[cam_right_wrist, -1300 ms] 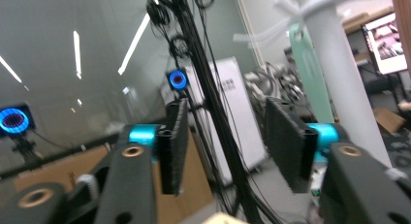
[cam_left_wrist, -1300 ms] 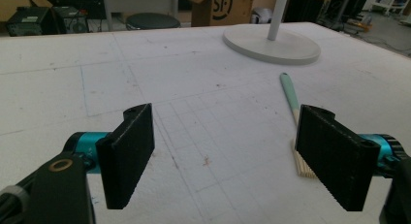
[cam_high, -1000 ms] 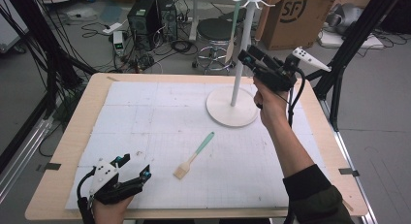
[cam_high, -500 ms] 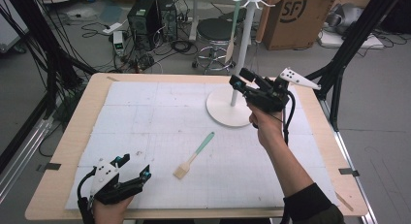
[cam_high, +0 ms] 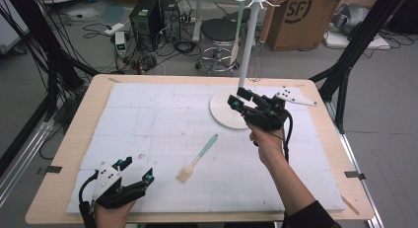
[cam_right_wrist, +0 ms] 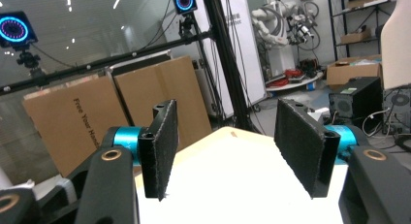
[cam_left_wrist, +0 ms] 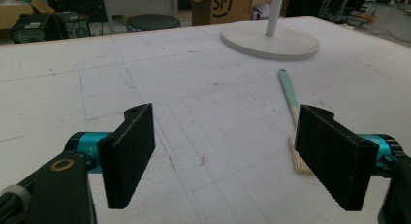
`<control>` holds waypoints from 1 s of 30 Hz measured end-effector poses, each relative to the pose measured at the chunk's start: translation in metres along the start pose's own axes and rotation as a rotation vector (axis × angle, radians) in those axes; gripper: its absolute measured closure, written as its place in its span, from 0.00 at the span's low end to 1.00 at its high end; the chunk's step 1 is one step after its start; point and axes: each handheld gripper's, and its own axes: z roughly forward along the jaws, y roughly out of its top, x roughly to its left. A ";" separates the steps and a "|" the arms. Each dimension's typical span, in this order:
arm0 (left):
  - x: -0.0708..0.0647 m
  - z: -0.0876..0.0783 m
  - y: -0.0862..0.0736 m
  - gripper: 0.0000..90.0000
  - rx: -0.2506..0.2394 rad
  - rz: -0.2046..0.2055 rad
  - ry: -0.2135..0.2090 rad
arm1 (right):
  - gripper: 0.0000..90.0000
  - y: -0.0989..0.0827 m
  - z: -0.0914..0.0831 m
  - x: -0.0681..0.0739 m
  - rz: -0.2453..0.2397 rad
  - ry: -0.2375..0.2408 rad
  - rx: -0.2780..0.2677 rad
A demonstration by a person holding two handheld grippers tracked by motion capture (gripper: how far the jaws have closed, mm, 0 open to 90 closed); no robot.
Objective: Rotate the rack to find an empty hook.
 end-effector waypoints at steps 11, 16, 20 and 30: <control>-0.001 0.000 0.000 0.26 0.001 0.005 -0.001 | 0.40 -0.026 -0.003 0.005 0.008 -0.003 0.068; -0.002 -0.001 0.001 0.26 -0.002 0.005 -0.002 | 0.39 -0.042 -0.003 0.005 0.022 -0.004 0.112; -0.002 -0.001 0.000 0.26 -0.003 0.004 0.000 | 0.40 -0.050 -0.001 0.009 0.032 0.009 0.149; -0.002 -0.004 0.000 0.26 -0.007 0.008 0.002 | 0.40 -0.081 0.007 0.018 0.053 0.032 0.246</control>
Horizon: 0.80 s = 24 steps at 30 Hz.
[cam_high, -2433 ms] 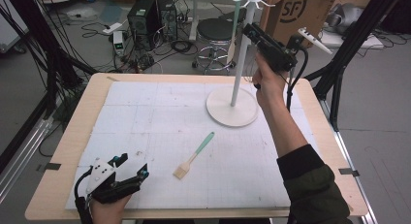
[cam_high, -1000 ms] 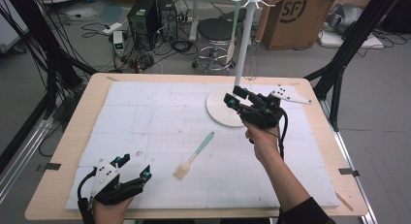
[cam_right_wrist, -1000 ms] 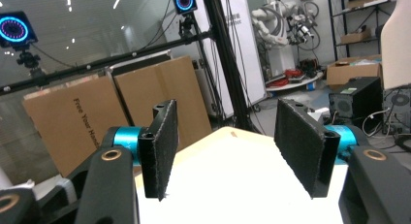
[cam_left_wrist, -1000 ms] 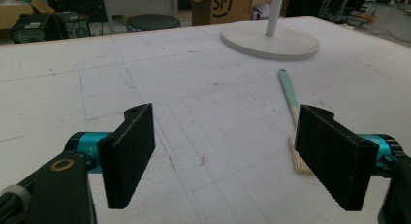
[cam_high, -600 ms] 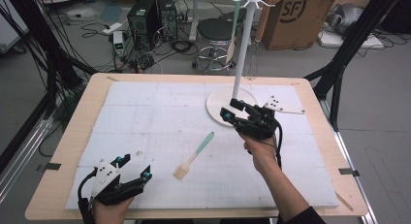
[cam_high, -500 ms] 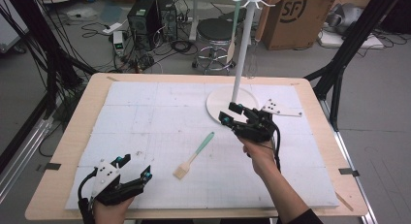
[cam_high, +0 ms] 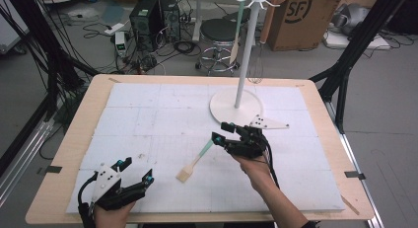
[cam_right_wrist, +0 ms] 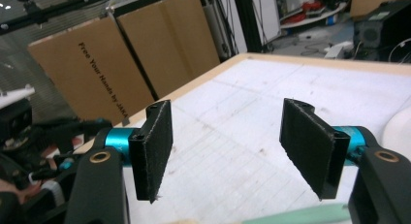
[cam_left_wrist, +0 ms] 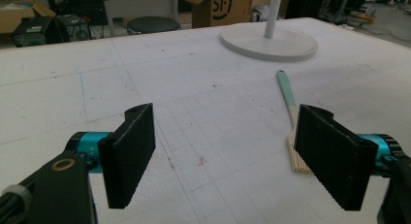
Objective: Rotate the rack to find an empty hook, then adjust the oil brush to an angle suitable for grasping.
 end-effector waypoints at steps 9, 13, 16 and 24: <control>-0.001 -0.003 0.001 0.26 -0.008 0.004 0.000 | 0.39 -0.021 0.007 0.004 0.006 -0.005 0.059; -0.002 -0.003 0.001 0.26 -0.012 0.001 0.000 | 0.39 -0.030 0.011 0.007 0.016 0.001 0.089; -0.003 -0.003 0.001 0.26 -0.011 0.007 -0.002 | 0.40 -0.034 0.016 0.009 0.027 0.010 0.102; -0.002 -0.005 0.002 0.27 -0.019 0.003 0.005 | 0.73 -0.044 0.034 0.014 0.024 0.044 0.172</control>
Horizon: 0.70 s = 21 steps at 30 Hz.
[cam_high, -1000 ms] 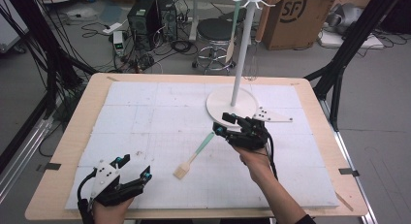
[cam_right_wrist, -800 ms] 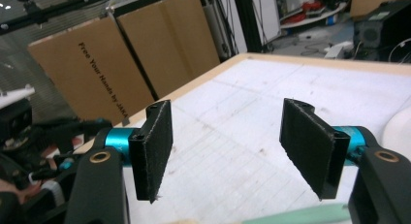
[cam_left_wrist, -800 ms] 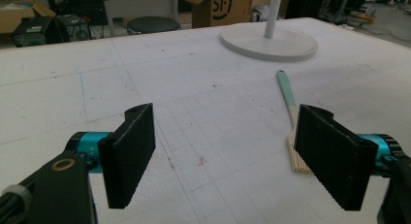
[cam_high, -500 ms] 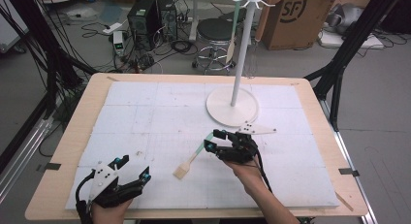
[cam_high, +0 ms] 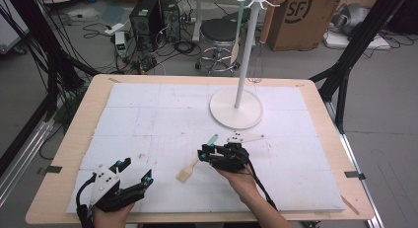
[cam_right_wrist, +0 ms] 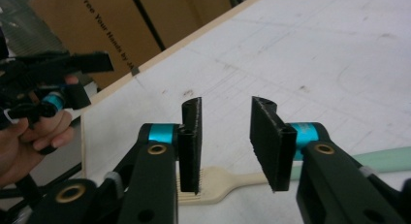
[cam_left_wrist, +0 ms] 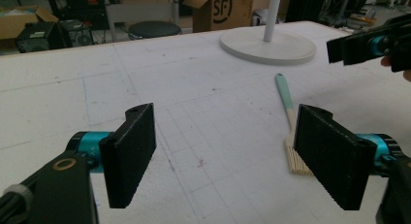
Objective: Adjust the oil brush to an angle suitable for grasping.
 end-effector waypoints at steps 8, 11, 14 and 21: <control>0.000 -0.001 0.001 0.27 -0.002 0.004 0.001 | 0.92 -0.005 0.018 -0.002 0.050 0.046 0.050; 0.000 -0.002 0.001 0.27 -0.002 0.004 0.002 | 0.98 -0.007 0.024 -0.005 0.060 0.053 0.065; -0.001 -0.002 0.001 0.27 -0.006 0.003 0.003 | 0.99 -0.009 0.030 -0.008 0.075 0.033 0.091; 0.000 -0.003 0.001 0.27 -0.005 0.006 0.004 | 1.00 -0.014 0.046 -0.008 0.085 0.029 0.154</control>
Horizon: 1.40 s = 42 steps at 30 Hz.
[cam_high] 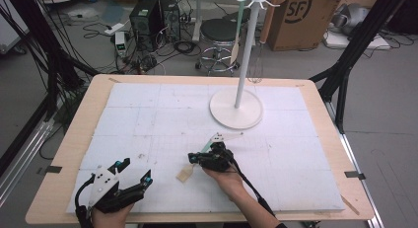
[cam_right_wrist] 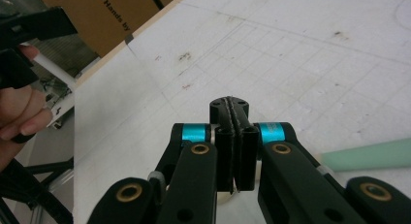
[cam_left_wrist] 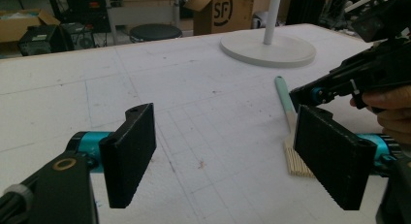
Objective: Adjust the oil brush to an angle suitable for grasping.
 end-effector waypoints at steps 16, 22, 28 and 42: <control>0.001 -0.002 -0.001 0.27 -0.005 -0.012 0.002 | 1.00 0.009 0.025 0.000 0.017 -0.071 0.158; 0.001 -0.002 0.000 0.27 -0.006 -0.009 0.002 | 1.00 0.008 0.026 -0.003 0.044 -0.078 0.205; 0.002 -0.003 -0.001 0.27 -0.005 -0.008 0.005 | 1.00 0.007 0.026 0.000 0.043 -0.100 0.222; 0.002 -0.005 -0.001 0.27 -0.007 -0.010 0.012 | 1.00 0.000 0.001 -0.001 0.062 -0.122 0.273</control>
